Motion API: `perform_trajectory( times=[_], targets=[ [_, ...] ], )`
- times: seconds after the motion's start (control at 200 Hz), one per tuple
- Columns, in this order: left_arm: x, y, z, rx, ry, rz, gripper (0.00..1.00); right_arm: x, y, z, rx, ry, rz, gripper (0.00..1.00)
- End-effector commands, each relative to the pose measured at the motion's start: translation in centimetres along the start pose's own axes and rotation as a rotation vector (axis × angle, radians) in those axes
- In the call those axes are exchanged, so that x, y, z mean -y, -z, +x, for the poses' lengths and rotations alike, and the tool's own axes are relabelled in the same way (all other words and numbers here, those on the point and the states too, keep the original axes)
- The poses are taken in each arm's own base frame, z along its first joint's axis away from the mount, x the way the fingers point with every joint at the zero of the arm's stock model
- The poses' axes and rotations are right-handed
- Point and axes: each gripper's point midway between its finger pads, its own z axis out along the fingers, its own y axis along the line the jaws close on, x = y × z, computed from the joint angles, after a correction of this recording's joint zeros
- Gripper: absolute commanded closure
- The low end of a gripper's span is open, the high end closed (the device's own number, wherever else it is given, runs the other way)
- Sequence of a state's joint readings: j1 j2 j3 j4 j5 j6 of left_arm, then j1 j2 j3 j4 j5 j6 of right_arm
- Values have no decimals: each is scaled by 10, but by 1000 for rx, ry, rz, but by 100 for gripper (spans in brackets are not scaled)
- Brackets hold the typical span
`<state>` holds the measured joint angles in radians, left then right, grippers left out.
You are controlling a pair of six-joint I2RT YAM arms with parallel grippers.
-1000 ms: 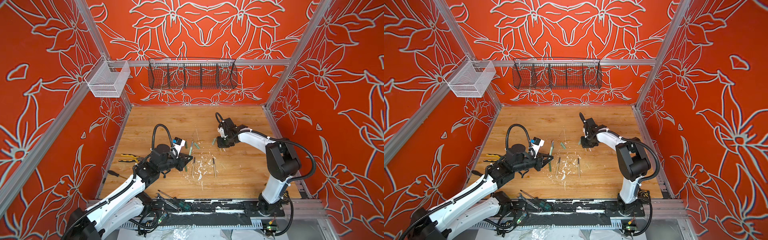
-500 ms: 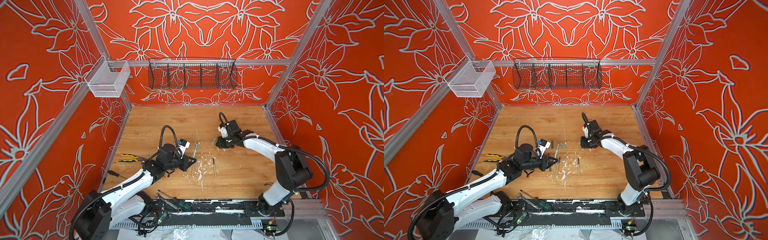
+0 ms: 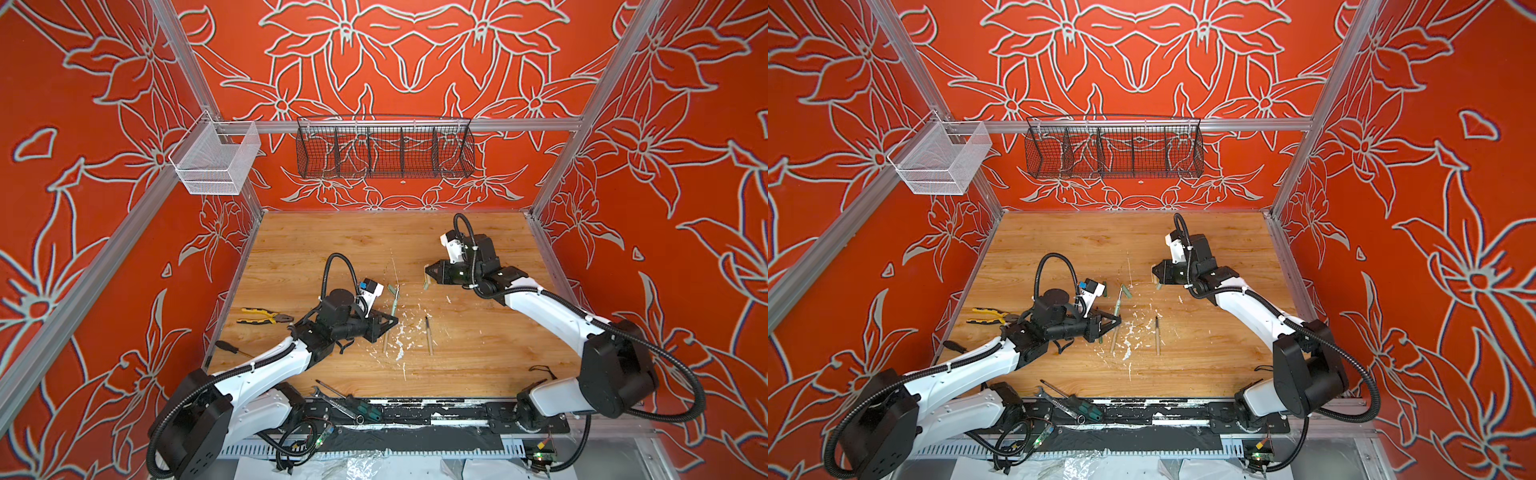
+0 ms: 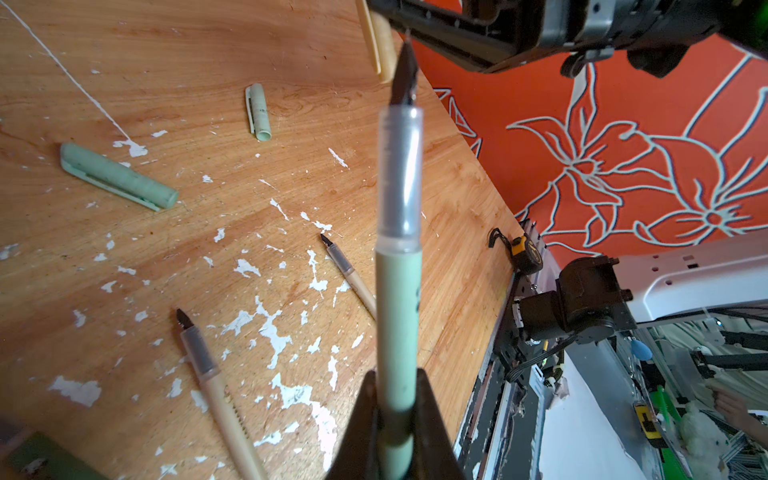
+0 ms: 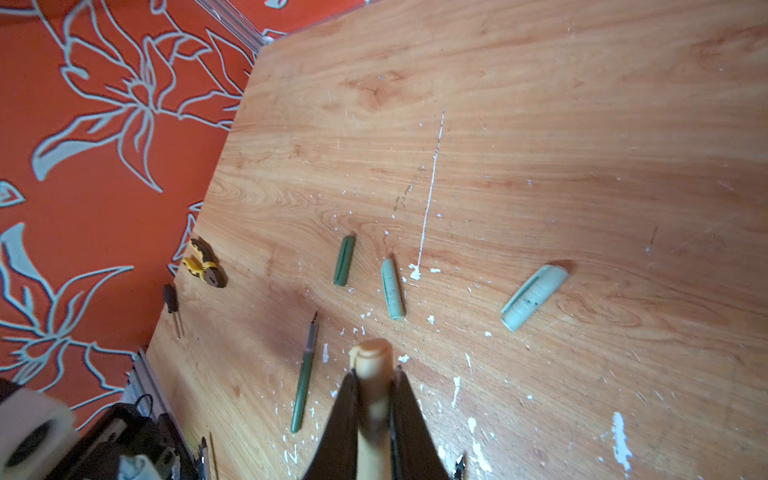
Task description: Insert the pens into the pen caps
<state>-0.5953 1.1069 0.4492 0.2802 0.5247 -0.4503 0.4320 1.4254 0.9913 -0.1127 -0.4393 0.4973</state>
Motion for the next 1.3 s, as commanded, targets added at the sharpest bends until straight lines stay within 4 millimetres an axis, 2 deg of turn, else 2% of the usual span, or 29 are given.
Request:
perform_trajectory(
  times=[0.0,0.21,0.405,0.52,0.856,1.291],
  targets=[
    [10,-7,0,19,-7,58,100,-21,7,-6,32,-22,-75,92],
    [14,-24,5,8,4,95,100,-35,7,-8,40,-31,-109,91],
    [21,-35,0,30,4,133,100,-45,5,-9,55,-46,-132,92],
    [19,-39,1,34,12,131,100,-53,6,-10,63,-56,-152,92],
    [18,-41,-6,58,-5,127,100,-69,4,-7,56,-50,-191,92],
    [21,-35,-12,87,-18,117,100,-77,8,-3,59,-41,-208,92]
  ],
)
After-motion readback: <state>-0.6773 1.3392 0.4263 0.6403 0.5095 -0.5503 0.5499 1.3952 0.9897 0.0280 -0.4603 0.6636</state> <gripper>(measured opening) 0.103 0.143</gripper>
